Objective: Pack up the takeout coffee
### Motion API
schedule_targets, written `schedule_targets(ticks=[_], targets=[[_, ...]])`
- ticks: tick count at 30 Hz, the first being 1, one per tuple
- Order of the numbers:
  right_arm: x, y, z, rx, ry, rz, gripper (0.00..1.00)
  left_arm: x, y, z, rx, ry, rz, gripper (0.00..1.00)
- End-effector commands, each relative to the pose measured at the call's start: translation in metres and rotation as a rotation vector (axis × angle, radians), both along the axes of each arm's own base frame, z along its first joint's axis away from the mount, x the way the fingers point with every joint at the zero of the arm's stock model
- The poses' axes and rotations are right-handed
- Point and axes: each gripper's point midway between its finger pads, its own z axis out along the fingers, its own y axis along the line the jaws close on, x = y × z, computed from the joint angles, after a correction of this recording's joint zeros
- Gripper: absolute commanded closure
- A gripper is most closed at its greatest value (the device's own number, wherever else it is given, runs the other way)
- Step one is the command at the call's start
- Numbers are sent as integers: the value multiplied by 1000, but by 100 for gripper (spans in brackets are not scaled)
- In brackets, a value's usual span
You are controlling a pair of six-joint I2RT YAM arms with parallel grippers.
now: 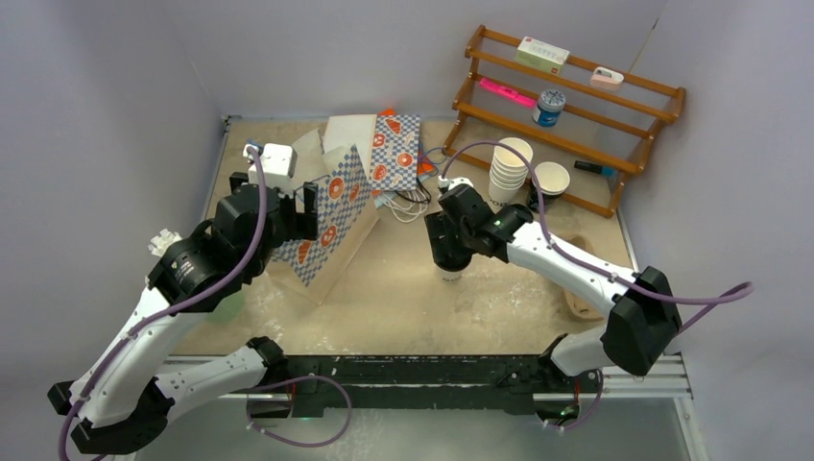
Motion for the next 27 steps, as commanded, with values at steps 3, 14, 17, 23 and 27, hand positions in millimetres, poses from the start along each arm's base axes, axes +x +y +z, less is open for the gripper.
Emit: schedule_targets(ticks=[3, 14, 17, 23, 27], targets=[[4, 0, 4, -28, -14, 0, 16, 1, 15, 3, 48, -25, 54, 20], [7, 0, 31, 12, -63, -23, 31, 7, 8, -7, 73, -7, 35, 20], [9, -4, 43, 19, -100, -43, 33, 10, 5, -14, 97, 21, 31, 19], [6, -5, 39, 15, -90, -40, 34, 12, 1, -17, 100, 33, 24, 18], [1, -3, 30, 6, -49, -19, 34, 12, 0, -18, 102, 34, 16, 18]])
